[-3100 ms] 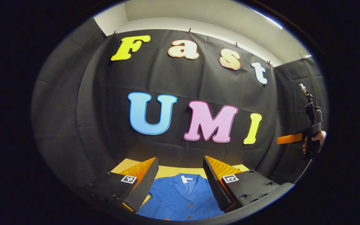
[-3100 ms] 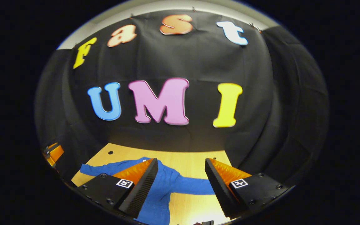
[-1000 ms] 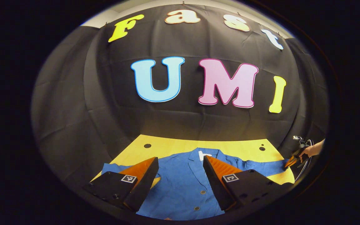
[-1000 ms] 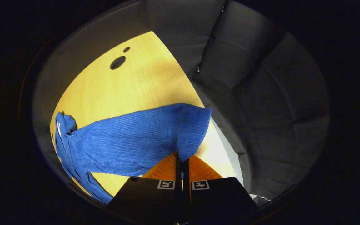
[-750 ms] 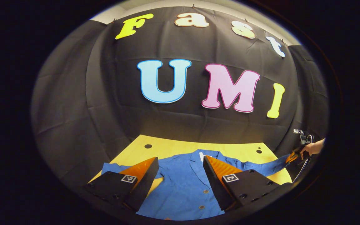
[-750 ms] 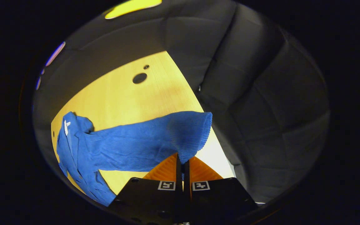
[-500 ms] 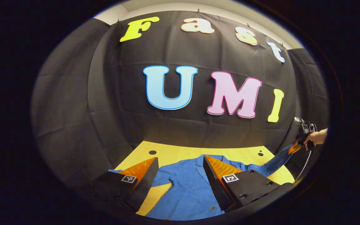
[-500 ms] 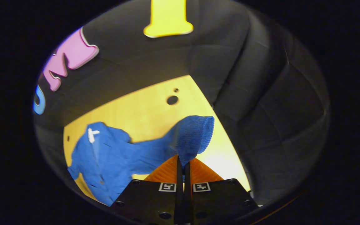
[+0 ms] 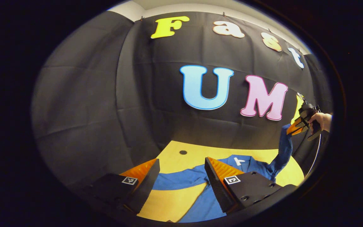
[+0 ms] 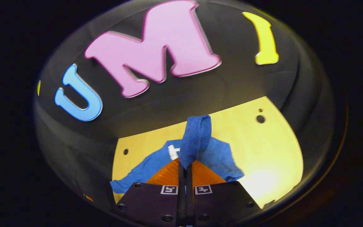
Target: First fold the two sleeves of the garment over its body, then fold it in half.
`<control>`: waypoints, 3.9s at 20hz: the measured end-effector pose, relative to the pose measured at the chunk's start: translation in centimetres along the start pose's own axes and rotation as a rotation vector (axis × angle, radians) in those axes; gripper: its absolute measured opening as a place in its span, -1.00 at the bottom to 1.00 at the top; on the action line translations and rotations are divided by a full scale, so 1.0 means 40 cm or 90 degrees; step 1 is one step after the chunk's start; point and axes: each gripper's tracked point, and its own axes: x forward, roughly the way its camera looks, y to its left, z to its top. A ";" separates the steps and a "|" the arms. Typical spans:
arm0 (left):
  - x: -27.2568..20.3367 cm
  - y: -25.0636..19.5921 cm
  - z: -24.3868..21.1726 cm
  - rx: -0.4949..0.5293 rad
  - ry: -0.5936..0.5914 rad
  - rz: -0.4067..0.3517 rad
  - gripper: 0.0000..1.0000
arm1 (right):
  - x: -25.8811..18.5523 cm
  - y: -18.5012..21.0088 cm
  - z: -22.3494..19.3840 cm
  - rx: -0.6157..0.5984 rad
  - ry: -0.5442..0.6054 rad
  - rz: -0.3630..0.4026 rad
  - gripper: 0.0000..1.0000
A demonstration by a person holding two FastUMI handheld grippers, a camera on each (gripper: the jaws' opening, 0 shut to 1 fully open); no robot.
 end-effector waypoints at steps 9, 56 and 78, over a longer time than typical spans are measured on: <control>-0.123 0.241 -0.146 -0.029 0.075 0.126 0.64 | 0.390 0.242 -0.438 -0.021 0.212 0.033 -0.91; 0.556 0.366 -0.567 0.020 0.609 0.015 0.43 | -0.284 -0.077 -0.493 -0.069 0.162 0.117 0.65; 0.543 -0.016 -0.082 0.029 0.410 -0.121 -1.00 | -0.324 -0.217 -0.463 -0.067 0.160 0.135 0.65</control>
